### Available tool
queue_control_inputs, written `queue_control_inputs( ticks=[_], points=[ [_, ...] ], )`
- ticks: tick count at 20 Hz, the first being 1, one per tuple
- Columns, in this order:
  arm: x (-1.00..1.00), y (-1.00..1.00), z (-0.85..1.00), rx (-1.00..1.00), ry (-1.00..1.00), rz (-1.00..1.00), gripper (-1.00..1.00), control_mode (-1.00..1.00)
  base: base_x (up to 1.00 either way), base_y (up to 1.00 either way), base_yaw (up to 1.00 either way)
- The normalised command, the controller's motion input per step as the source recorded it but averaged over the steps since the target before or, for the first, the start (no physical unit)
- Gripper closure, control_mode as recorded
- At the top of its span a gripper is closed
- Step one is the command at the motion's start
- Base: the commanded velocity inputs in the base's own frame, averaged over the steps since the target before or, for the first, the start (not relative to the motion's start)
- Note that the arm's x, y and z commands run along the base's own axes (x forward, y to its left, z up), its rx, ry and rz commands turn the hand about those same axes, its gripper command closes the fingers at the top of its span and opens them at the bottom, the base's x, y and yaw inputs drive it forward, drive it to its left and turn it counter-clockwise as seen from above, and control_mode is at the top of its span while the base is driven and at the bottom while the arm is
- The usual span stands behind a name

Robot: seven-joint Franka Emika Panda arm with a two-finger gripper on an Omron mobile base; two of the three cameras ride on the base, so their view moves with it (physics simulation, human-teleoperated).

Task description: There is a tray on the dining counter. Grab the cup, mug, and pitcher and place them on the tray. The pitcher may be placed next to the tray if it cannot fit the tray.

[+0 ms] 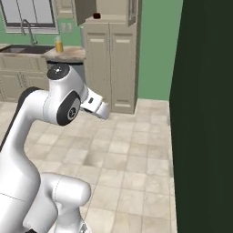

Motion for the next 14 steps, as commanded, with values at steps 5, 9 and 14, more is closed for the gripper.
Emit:
queue_control_inputs(
  ticks=[5,9,14],
  points=[
    [0.0,0.0,0.0,0.0,0.0,0.0,-1.0,1.0,1.0,0.33,-0.01],
    [0.0,0.0,0.0,0.0,0.0,0.0,-1.0,1.0,1.0,0.49,0.0],
    [0.0,0.0,0.0,0.0,0.0,0.0,-1.0,1.0,0.94,0.43,0.0]
  ],
)
